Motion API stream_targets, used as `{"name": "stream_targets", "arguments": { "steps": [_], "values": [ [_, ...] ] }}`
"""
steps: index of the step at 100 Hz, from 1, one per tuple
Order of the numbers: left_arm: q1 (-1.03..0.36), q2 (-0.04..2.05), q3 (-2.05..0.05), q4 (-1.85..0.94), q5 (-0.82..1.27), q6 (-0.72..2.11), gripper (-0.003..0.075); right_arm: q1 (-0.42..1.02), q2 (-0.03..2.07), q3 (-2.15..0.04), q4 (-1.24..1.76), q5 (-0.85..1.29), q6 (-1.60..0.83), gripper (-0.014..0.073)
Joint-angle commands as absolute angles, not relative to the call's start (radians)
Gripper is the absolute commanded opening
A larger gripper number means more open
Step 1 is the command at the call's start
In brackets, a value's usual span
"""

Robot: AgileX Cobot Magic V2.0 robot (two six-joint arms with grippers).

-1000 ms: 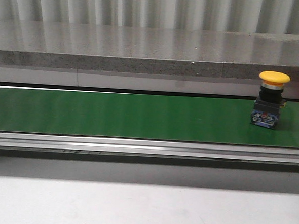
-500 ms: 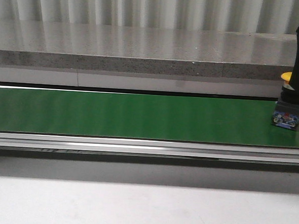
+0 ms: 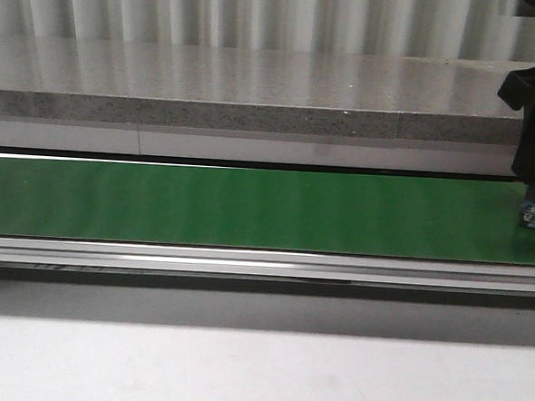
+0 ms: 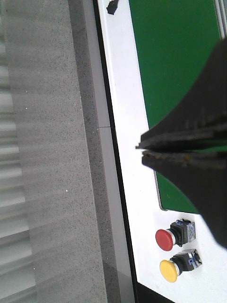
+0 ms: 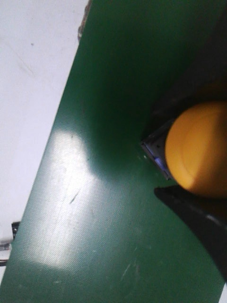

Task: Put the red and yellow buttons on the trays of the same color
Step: 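Move the right gripper onto the arriving yellow button and grasp it, then carry the yellow button into the yellow tray and open the right gripper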

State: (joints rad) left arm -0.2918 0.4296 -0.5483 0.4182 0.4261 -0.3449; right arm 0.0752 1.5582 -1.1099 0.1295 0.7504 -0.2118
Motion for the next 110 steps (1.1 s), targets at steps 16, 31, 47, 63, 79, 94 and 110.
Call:
{"name": "stream_targets", "arguments": {
  "steps": [16, 31, 47, 63, 79, 94, 110],
  "values": [
    [-0.299, 0.433, -0.576, 0.43, 0.353, -0.347, -0.002, 0.055, 1.488, -1.133, 0.137, 0.753, -0.174, 0.015],
    [-0.299, 0.433, -0.576, 0.43, 0.353, -0.347, -0.002, 0.008, 1.418, -1.122, 0.131, 0.812, -0.118, 0.015],
    [-0.299, 0.433, -0.576, 0.43, 0.353, -0.347, -0.002, -0.093, 1.326, -1.07, 0.111, 0.817, -0.084, 0.015],
    [-0.299, 0.433, -0.576, 0.43, 0.353, -0.347, -0.002, -0.252, 1.228, -0.984, 0.111, 0.801, -0.033, 0.015],
    [-0.299, 0.433, -0.576, 0.43, 0.353, -0.347, -0.002, -0.398, 1.146, -0.891, 0.111, 0.778, 0.012, 0.015],
    [-0.299, 0.433, -0.576, 0.43, 0.353, -0.347, -0.002, -0.477, 1.104, -0.805, 0.111, 0.716, 0.026, 0.015],
    [-0.299, 0.433, -0.576, 0.43, 0.353, -0.347, -0.002, -0.532, 1.097, -0.742, 0.109, 0.694, 0.046, 0.015]
  ]
}}
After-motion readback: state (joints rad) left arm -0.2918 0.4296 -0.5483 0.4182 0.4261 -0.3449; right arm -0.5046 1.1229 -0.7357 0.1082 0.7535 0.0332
